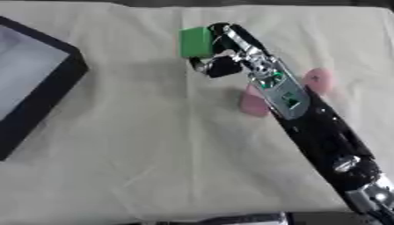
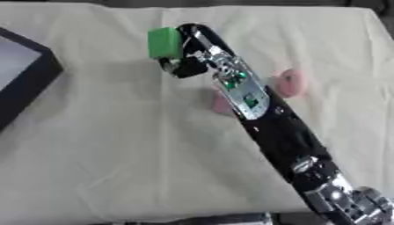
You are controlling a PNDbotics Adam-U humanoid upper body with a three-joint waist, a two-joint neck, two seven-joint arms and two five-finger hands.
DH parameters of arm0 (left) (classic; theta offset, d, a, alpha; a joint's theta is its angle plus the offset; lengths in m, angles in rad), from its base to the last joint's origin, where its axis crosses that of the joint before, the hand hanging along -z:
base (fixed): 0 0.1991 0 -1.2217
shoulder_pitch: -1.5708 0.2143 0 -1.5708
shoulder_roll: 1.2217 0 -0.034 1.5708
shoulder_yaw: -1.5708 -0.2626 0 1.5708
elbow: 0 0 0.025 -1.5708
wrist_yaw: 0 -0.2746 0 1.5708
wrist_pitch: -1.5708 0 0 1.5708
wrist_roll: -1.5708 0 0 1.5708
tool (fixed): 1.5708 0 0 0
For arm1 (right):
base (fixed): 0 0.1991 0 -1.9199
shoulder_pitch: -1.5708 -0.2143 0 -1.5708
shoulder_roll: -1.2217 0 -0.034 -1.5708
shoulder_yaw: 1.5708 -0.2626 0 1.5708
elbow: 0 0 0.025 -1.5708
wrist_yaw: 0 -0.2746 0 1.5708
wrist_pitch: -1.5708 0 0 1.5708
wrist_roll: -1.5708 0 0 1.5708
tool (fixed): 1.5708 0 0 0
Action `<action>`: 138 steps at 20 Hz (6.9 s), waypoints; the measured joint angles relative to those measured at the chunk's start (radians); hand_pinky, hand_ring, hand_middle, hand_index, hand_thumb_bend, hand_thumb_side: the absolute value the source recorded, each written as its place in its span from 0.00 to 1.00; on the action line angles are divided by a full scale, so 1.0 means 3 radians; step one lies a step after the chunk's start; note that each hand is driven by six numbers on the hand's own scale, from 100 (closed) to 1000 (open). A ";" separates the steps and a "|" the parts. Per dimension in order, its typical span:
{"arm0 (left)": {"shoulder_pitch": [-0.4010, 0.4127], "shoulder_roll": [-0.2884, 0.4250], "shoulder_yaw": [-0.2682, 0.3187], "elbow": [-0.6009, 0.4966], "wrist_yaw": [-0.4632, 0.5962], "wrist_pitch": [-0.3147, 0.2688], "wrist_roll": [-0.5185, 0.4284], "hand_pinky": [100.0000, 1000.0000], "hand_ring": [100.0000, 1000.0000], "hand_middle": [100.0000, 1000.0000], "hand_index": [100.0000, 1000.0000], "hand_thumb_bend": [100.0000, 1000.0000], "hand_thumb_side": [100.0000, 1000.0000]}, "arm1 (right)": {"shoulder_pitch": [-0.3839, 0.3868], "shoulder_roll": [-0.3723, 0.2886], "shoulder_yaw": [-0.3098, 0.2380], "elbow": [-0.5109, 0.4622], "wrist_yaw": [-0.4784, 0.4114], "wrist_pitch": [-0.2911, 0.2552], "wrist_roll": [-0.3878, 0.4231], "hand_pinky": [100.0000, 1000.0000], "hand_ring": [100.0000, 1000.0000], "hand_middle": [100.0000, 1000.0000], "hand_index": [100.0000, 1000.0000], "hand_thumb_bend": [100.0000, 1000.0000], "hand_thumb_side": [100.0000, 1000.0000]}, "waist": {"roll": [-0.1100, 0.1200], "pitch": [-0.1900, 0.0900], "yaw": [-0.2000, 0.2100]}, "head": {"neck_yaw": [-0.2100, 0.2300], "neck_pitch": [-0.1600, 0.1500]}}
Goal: Pick up the objects with one hand, pass them to the other hand, and then place them into the box on the other side of the table.
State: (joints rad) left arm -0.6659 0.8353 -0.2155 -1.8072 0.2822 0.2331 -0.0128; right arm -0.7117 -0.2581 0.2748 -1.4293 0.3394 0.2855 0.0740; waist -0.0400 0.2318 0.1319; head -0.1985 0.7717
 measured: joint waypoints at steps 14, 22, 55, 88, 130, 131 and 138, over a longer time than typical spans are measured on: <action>-0.0332 -0.0047 -0.0332 -0.0261 -0.0563 0.0318 -0.0516 0.79 0.72 0.72 0.83 0.46 0.59 | 0.0000 0.0204 0.0014 0.0118 0.0071 -0.0054 -0.0128 0.71 0.51 0.47 0.49 0.00 0.00 | 0.0036 0.0000 0.0044 | -0.0067 0.0000; -0.0496 -0.0141 -0.0469 -0.0280 -0.0767 0.0385 -0.0743 0.79 0.73 0.73 0.83 0.45 0.59 | 0.0000 0.0288 0.0016 0.0177 0.0071 -0.0075 -0.0227 0.71 0.50 0.47 0.49 0.00 0.00 | 0.0053 0.0000 0.0080 | -0.0096 0.0000; -0.1065 -0.0794 -0.1086 0.0302 -0.1874 0.0475 -0.1559 0.80 0.77 0.77 0.84 0.40 0.55 | 0.0015 0.0518 0.0118 0.0367 -0.0236 -0.0130 -0.0840 0.71 0.50 0.48 0.49 0.00 0.00 | 0.0116 -0.0005 0.0104 | -0.0169 0.0001; -0.1335 -0.1316 -0.1335 0.1147 -0.2771 -0.0241 -0.1813 0.81 0.81 0.79 0.81 0.57 0.43 | 0.0049 0.0461 0.0240 0.0220 -0.0299 -0.0100 -0.0862 0.71 0.48 0.47 0.49 0.00 0.00 | 0.0171 -0.0009 0.0090 | -0.0137 0.0001; -0.1354 -0.1507 -0.1390 0.1436 -0.3537 -0.0637 -0.1293 0.77 0.80 0.77 0.78 0.56 0.23 | 0.0036 0.0463 0.0346 0.0140 -0.0230 -0.0177 -0.0844 0.70 0.48 0.48 0.49 0.00 0.00 | 0.0195 -0.0009 0.0059 | -0.0088 0.0001; -0.1354 -0.1516 -0.1390 0.1448 -0.3554 -0.0639 -0.1280 0.77 0.80 0.77 0.78 0.56 0.23 | 0.0036 0.0463 0.0351 0.0140 -0.0223 -0.0178 -0.0846 0.70 0.48 0.48 0.49 0.00 0.00 | 0.0195 -0.0009 0.0060 | -0.0086 0.0001; -0.1355 -0.1561 -0.1389 0.1521 -0.3628 -0.0654 -0.1199 0.76 0.79 0.76 0.77 0.52 0.22 | 0.0035 0.0463 0.0383 0.0139 -0.0207 -0.0175 -0.0848 0.70 0.48 0.48 0.49 0.00 0.00 | 0.0195 -0.0009 0.0061 | -0.0074 0.0001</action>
State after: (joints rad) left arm -1.0723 0.3671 -0.6323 -1.3508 -0.8062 0.0369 -0.3725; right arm -0.7011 -0.1193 0.3896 -1.3875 0.2773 0.2330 -0.1804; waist 0.0185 0.2291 0.1502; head -0.2206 0.7719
